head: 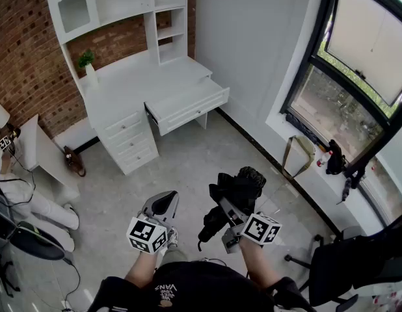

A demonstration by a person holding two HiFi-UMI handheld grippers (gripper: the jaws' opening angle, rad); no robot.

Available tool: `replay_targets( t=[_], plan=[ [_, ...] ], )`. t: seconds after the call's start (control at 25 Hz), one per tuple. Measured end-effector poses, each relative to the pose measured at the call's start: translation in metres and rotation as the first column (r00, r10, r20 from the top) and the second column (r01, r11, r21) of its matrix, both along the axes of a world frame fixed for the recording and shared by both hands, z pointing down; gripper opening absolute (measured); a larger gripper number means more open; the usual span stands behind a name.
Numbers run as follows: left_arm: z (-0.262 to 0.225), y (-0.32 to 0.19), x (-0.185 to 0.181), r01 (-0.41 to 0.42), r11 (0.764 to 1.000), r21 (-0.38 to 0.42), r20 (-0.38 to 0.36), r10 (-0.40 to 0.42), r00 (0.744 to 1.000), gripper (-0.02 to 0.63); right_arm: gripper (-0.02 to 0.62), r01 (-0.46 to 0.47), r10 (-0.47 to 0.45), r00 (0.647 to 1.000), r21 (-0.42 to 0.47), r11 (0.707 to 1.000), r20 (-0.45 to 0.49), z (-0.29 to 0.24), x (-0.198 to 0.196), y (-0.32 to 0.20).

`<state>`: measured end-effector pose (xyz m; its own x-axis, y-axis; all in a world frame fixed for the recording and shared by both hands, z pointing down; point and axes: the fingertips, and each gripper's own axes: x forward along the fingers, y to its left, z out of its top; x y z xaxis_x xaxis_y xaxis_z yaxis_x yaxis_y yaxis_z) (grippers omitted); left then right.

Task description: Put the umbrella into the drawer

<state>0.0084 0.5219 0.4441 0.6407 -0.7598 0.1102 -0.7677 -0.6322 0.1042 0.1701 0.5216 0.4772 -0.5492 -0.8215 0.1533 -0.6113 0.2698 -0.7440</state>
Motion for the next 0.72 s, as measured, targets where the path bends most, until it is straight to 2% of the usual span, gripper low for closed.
replay_targets(
  t=[0.32,0.72],
  plan=[
    [0.006,-0.04,-0.021,0.01,1.0,-0.026,-0.015,-0.01,1.0,0.008,0.236,0.0,0.0,1.0,-0.017,1.0,-0.011,0.002,-0.017,-0.036],
    [0.018,-0.129,-0.062,-0.053,0.998,-0.046,-0.023,0.052,0.998,0.008,0.238,-0.03,0.03,1.0,-0.025,0.999,0.0,0.006,-0.065,-0.123]
  ],
)
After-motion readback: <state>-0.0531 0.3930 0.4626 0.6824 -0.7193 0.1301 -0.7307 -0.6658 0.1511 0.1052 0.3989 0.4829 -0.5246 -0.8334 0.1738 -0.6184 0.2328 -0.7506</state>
